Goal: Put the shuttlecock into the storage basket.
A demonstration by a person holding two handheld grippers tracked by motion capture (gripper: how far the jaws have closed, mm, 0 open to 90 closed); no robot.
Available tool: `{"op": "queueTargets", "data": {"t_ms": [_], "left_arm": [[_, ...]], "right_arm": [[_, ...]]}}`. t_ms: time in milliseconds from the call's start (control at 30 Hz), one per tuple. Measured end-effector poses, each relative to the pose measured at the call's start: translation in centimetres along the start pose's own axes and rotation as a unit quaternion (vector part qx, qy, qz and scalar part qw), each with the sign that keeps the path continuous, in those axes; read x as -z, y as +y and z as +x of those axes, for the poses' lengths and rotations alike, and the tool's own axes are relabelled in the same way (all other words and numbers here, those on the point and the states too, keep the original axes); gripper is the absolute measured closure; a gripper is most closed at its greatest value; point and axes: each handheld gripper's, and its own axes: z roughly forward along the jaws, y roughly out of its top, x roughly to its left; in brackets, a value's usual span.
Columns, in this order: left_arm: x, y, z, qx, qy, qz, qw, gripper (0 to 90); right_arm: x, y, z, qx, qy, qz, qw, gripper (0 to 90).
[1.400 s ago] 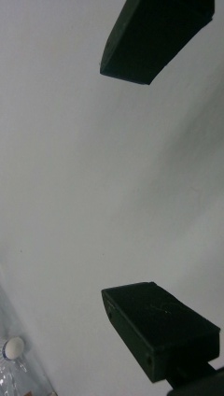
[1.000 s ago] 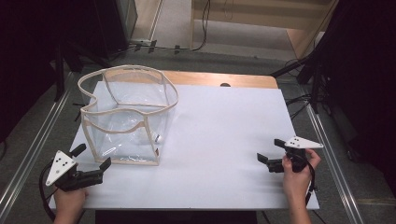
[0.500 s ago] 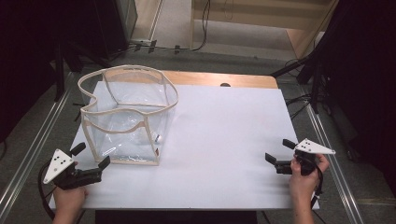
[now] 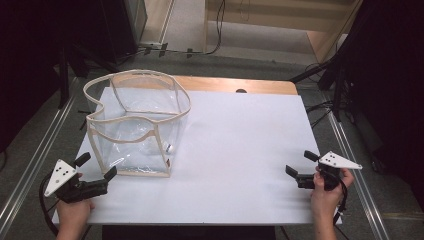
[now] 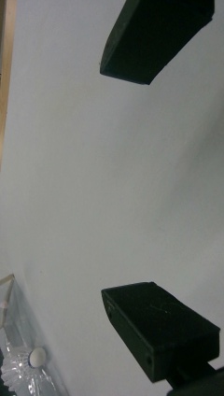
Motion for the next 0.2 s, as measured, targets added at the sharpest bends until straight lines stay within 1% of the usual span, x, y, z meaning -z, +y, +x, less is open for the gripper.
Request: {"op": "queueTargets", "data": {"t_ms": [200], "left_arm": [[-0.03,0.02,0.01,0.000,-0.001,0.000,1.0000,0.0]], "right_arm": [[0.03,-0.29,-0.14,-0.005,-0.008,0.000,1.0000,0.0]]}}
